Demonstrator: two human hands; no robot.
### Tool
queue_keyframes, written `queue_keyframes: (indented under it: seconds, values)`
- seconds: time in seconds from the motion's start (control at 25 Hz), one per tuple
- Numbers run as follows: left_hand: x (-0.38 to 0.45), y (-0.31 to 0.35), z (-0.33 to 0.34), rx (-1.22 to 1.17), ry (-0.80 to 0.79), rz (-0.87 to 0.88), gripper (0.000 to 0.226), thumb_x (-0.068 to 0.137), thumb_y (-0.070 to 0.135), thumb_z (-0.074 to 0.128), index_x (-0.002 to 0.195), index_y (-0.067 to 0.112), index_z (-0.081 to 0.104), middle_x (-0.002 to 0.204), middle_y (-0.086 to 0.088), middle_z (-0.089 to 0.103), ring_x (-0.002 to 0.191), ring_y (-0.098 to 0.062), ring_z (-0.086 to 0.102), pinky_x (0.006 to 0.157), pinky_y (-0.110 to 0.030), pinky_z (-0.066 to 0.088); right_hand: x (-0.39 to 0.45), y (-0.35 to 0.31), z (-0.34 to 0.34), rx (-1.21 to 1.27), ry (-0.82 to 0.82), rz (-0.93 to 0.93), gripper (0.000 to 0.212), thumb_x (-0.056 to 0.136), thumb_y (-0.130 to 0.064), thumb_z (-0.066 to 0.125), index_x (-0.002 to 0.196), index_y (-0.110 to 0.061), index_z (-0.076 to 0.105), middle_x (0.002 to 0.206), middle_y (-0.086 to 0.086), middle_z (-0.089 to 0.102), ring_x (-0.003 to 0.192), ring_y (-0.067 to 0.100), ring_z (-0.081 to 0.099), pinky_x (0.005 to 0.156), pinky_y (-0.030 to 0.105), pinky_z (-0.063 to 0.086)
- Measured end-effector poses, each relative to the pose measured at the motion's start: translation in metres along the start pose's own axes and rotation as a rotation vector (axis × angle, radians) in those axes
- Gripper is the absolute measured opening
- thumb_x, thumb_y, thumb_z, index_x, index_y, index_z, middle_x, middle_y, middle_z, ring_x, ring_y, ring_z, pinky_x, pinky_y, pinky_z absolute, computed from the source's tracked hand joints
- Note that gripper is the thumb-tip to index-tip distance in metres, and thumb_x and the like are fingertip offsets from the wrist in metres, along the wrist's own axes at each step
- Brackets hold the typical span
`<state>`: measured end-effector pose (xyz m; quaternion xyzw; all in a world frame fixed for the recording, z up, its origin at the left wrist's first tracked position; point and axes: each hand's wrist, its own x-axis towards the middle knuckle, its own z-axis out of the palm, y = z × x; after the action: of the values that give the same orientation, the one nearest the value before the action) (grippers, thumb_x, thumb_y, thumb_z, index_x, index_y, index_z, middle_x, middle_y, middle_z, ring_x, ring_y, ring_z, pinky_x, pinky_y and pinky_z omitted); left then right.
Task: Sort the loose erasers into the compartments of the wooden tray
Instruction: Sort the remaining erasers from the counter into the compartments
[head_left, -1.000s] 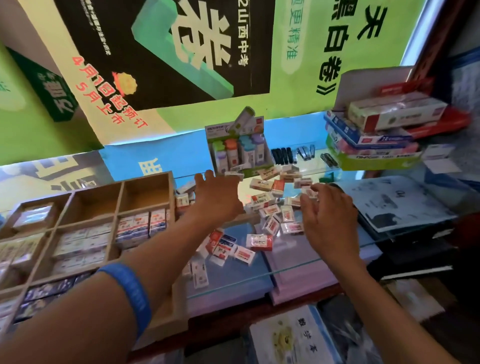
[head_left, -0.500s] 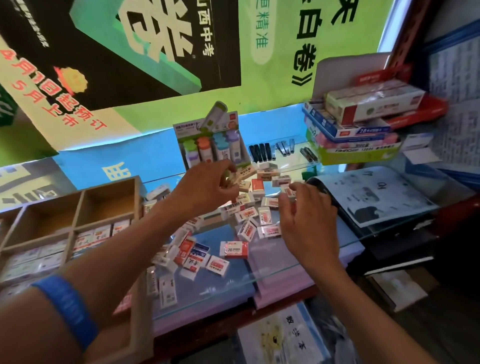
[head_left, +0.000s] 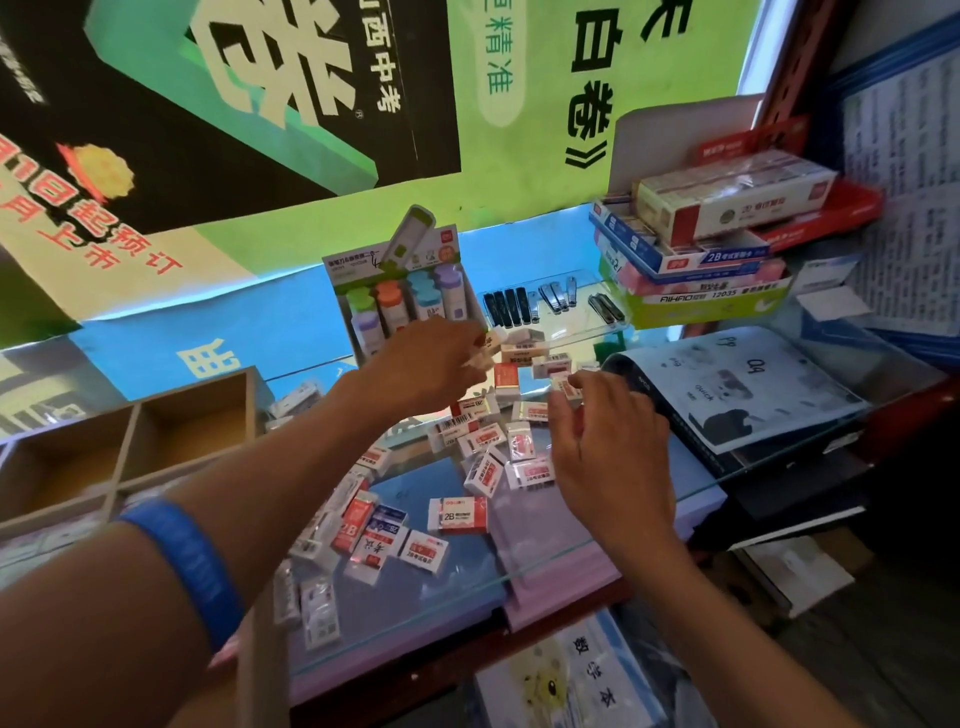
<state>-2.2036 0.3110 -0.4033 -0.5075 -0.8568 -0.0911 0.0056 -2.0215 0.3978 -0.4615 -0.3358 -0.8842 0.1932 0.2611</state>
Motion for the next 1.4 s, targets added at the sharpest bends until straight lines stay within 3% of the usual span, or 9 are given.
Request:
queue_keyframes:
  seconds: [0.12,0.2,0.56,0.76,0.88,0.96,1.12,1.24,1.4]
  values:
    - [0.003,0.009,0.005,-0.114,0.169,0.008,0.035,0.102,0.031,0.049,0.134,0.019,0.048,0.122,-0.011,0.062,0.102,-0.028,0.061,0.079,-0.036,0.046,-0.001,0.0,0.0,0.005,0.007,0.004,0.035,0.102,-0.043,0.037,0.124,-0.02,0.053,0.126,-0.001,0.056,0.112,0.021,0.049,0.091,0.039,0.035]
    - [0.01,0.017,0.009,-0.045,0.075,0.02,0.041,0.101,0.023,0.052,0.141,0.023,0.044,0.128,-0.01,0.056,0.106,-0.03,0.059,0.081,-0.036,0.045,-0.002,0.0,0.002,-0.006,0.005,0.0,0.035,0.103,-0.043,0.035,0.123,-0.021,0.053,0.125,-0.003,0.056,0.111,0.019,0.049,0.092,0.038,0.035]
    - [0.021,0.027,0.006,0.031,-0.064,0.029,0.023,0.096,0.024,0.058,0.119,0.023,0.051,0.116,-0.004,0.058,0.091,-0.021,0.058,0.063,-0.029,0.036,-0.001,0.001,0.003,-0.004,0.018,-0.001,0.035,0.102,-0.042,0.037,0.122,-0.02,0.054,0.124,0.0,0.058,0.11,0.022,0.051,0.091,0.041,0.037]
    - [0.009,0.025,0.008,-0.105,0.129,-0.063,0.027,0.093,0.01,0.056,0.119,0.016,0.054,0.11,-0.009,0.064,0.09,-0.024,0.059,0.069,-0.033,0.045,-0.001,0.001,0.002,0.023,0.034,-0.005,0.033,0.102,-0.04,0.038,0.123,-0.019,0.053,0.126,0.001,0.057,0.109,0.023,0.051,0.089,0.041,0.038]
    - [-0.008,0.026,-0.004,-0.66,0.335,-0.305,0.025,0.097,0.011,0.056,0.121,0.016,0.058,0.101,-0.011,0.063,0.069,-0.02,0.065,0.057,-0.037,0.059,-0.001,0.004,0.003,0.075,0.059,0.012,0.032,0.102,-0.036,0.04,0.126,-0.018,0.052,0.127,0.002,0.057,0.11,0.022,0.05,0.09,0.04,0.038]
    - [-0.028,0.024,-0.02,-1.182,0.423,-0.496,0.023,0.096,0.008,0.058,0.118,0.011,0.061,0.091,-0.014,0.063,0.055,-0.013,0.06,0.048,-0.027,0.055,-0.002,0.002,0.002,0.135,0.08,0.031,0.032,0.101,-0.032,0.044,0.127,-0.016,0.051,0.127,0.004,0.057,0.111,0.023,0.049,0.091,0.039,0.037]
    - [-0.097,0.014,-0.046,-2.135,0.356,-0.596,0.004,0.096,0.007,0.052,0.096,0.007,0.056,0.074,-0.003,0.054,0.052,0.0,0.05,0.039,-0.009,0.04,0.0,-0.002,-0.005,0.206,0.035,0.099,0.038,0.096,-0.027,0.05,0.132,-0.017,0.048,0.13,0.005,0.054,0.114,0.026,0.047,0.094,0.041,0.036]
    - [-0.156,0.002,-0.055,-2.275,0.323,-0.633,0.019,0.098,0.013,0.043,0.081,0.018,0.049,0.064,0.008,0.047,0.051,0.003,0.045,0.031,-0.011,0.03,0.002,-0.005,-0.009,0.103,0.011,0.09,0.045,0.091,-0.027,0.053,0.134,-0.018,0.046,0.137,0.006,0.05,0.121,0.029,0.045,0.1,0.045,0.036]
    - [-0.208,-0.01,-0.062,-2.133,0.474,-0.811,0.025,0.096,0.014,0.046,0.072,0.018,0.045,0.049,0.006,0.049,0.043,-0.003,0.051,0.029,-0.01,0.023,0.033,-0.036,-0.003,-0.274,-0.059,-0.214,0.05,0.092,-0.023,0.051,0.14,-0.018,0.041,0.148,0.008,0.042,0.125,0.035,0.046,0.096,0.048,0.039]
